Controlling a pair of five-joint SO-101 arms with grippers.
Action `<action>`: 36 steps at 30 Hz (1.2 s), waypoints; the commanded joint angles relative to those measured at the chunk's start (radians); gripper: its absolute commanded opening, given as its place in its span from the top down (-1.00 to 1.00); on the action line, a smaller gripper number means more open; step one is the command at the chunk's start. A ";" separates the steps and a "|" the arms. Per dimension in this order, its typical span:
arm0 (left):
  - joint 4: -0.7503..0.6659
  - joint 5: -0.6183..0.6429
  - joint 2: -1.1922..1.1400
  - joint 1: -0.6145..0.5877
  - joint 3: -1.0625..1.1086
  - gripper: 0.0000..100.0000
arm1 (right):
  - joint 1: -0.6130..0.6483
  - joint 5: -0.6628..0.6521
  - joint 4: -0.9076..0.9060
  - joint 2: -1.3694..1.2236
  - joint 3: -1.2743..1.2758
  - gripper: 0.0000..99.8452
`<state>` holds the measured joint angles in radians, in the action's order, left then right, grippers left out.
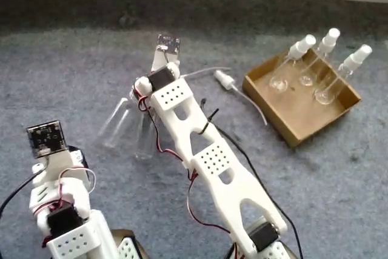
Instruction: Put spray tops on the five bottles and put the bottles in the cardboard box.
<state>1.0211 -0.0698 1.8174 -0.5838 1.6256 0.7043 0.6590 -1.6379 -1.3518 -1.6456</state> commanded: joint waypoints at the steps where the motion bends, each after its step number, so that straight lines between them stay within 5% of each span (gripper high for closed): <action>1: -0.023 -0.011 0.012 0.018 -0.002 0.84 | -0.018 -0.193 -0.094 0.157 -0.133 0.99; 12: -0.026 -0.012 0.012 0.018 0.007 0.84 | -0.160 -0.661 -0.130 0.246 -0.133 0.99; 20: -0.029 -0.014 0.012 0.018 0.024 0.84 | -0.286 -0.841 -0.130 0.251 -0.133 0.99; 36: -0.029 -0.014 0.012 0.018 0.027 0.83 | -0.334 -0.890 -0.133 0.561 -0.130 0.99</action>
<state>1.0211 -0.0760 1.8174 -0.5838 1.6563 0.4081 -0.2217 -1.7469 -0.9252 -1.6456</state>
